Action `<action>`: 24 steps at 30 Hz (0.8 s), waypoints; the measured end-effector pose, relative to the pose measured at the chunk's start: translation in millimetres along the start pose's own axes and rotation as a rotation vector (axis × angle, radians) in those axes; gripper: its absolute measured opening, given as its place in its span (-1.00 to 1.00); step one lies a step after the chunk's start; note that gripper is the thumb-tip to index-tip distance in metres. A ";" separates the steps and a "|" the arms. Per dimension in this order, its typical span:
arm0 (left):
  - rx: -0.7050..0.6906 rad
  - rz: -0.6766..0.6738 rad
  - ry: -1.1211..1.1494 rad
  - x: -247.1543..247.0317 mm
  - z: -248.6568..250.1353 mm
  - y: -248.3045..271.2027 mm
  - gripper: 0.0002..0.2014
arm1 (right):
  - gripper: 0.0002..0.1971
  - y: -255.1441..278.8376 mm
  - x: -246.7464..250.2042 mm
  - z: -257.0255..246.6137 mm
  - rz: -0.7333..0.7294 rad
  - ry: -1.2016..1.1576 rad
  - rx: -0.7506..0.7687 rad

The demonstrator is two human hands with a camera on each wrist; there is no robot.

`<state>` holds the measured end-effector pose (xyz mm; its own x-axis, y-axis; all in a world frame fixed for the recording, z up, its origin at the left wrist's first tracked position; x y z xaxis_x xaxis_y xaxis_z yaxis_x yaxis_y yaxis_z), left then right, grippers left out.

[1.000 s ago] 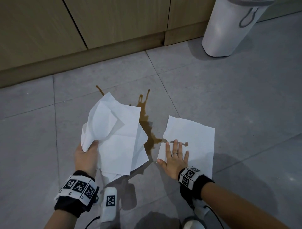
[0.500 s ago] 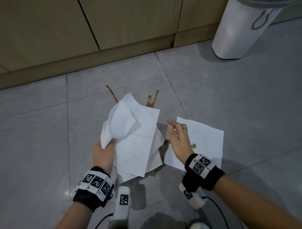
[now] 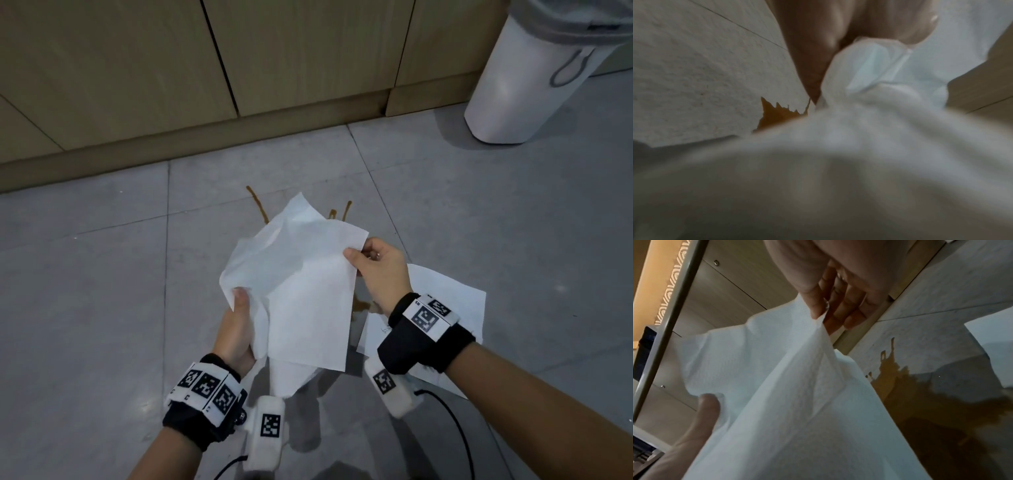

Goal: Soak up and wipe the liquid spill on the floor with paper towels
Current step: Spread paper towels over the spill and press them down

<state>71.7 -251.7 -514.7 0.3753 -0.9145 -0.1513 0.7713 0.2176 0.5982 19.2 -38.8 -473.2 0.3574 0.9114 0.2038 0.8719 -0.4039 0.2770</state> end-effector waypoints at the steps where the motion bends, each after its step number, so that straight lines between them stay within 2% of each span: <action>1: 0.025 -0.022 0.024 -2.8 0.9 1.2 -0.29 | -0.89 -1.2 1.2 0.2 0.013 -0.003 0.002; 6: 0.085 -0.031 0.044 -3.7 -1.5 -9.4 -0.39 | -0.90 -6.5 5.3 2.5 0.072 -0.038 -0.004; 12: 0.079 -0.023 0.043 -5.8 -1.9 -21.6 -0.47 | -0.79 -12.5 5.0 1.9 0.107 -0.061 -0.018; 20: 0.109 -0.001 0.198 -9.9 4.2 -32.7 -0.52 | -0.91 -16.8 1.9 -8.8 0.190 -0.151 0.011; 24: 0.031 0.007 0.303 -3.2 24.1 -36.1 -0.57 | -0.76 -28.4 7.3 -13.2 0.247 -0.179 -0.003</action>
<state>30.3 -264.8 -516.8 0.5208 -0.7683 -0.3721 0.7538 0.2093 0.6229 -7.3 -21.8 -467.2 0.6121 0.7849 0.0963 0.7504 -0.6149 0.2427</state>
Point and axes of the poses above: each hand's wrist, its own y-axis away from the middle knuckle, its own x-axis out of the back of the hand, z = x × y, the point moved 6 cm from there along -y, towards the middle knuckle, and after that the axes turned 11 degrees about z, right-handed, at the moved point
